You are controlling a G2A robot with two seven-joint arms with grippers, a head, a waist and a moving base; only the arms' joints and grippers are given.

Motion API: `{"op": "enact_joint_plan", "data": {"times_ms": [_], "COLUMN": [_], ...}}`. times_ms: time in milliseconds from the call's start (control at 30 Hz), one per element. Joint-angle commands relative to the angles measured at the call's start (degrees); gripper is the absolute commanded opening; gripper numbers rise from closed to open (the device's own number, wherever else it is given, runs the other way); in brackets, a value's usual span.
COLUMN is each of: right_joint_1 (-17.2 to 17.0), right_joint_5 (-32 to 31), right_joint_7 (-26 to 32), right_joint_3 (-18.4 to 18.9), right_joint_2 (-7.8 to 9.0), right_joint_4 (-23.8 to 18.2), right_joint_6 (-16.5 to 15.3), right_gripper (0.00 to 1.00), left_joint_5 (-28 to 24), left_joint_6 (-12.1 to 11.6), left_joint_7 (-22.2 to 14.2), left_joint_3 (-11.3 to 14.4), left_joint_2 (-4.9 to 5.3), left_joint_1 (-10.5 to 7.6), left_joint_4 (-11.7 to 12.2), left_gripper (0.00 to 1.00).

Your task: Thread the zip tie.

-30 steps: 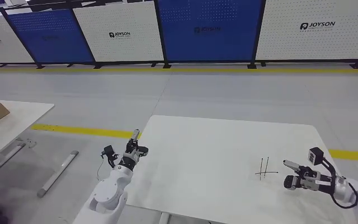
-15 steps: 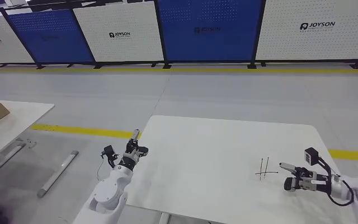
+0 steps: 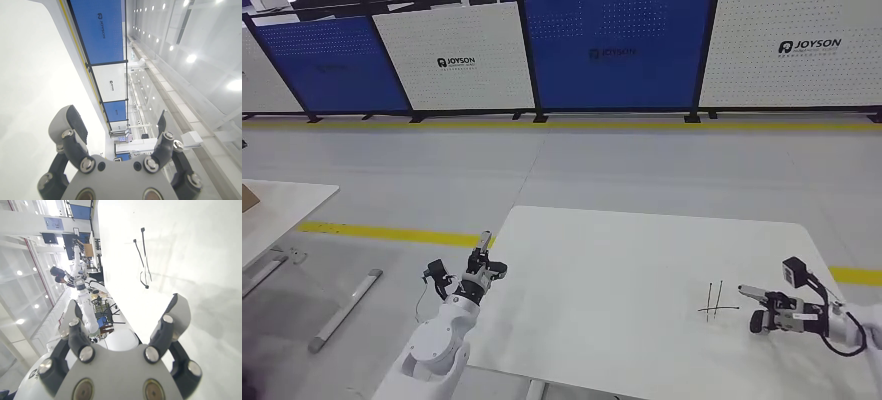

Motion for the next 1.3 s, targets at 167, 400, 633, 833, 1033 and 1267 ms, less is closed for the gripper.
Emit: {"op": "enact_joint_plan", "data": {"times_ms": [167, 400, 633, 833, 1033, 1267], "right_joint_1": [3.6, 5.6, 6.3, 6.6, 6.6, 6.9], "right_joint_5": [1.2, 1.0, 1.5, 1.5, 1.9, 2.3], "right_joint_7": [-0.5, -0.6, -0.1, 0.1, 0.1, 0.1], "right_joint_3": [-3.6, -4.9, -5.6, -6.0, -6.4, -6.7], "right_joint_2": [-1.3, -1.68, -1.82, -1.82, -1.77, -1.69], "right_joint_4": [6.7, 10.0, 11.7, 12.6, 12.9, 13.6], "right_joint_6": [-3.1, -5.2, -6.3, -6.5, -6.4, -6.0], "right_gripper": [1.0, 0.42, 0.4, 0.42, 0.37, 0.27], "left_joint_5": [0.0, 0.0, 0.0, 0.0, 0.0, 0.0], "left_joint_6": [0.0, 0.0, 0.0, 0.0, 0.0, 0.0], "left_joint_7": [0.0, 0.0, 0.0, 0.0, 0.0, 0.0], "left_joint_3": [0.0, 0.0, 0.0, 0.0, 0.0, 0.0], "left_joint_2": [0.0, 0.0, 0.0, 0.0, 0.0, 0.0], "left_joint_1": [0.0, 0.0, 0.0, 0.0, 0.0, 0.0], "left_joint_4": [0.0, 0.0, 0.0, 0.0, 0.0, 0.0], "left_gripper": [1.0, 1.0, 1.0, 1.0, 1.0, 1.0]}}
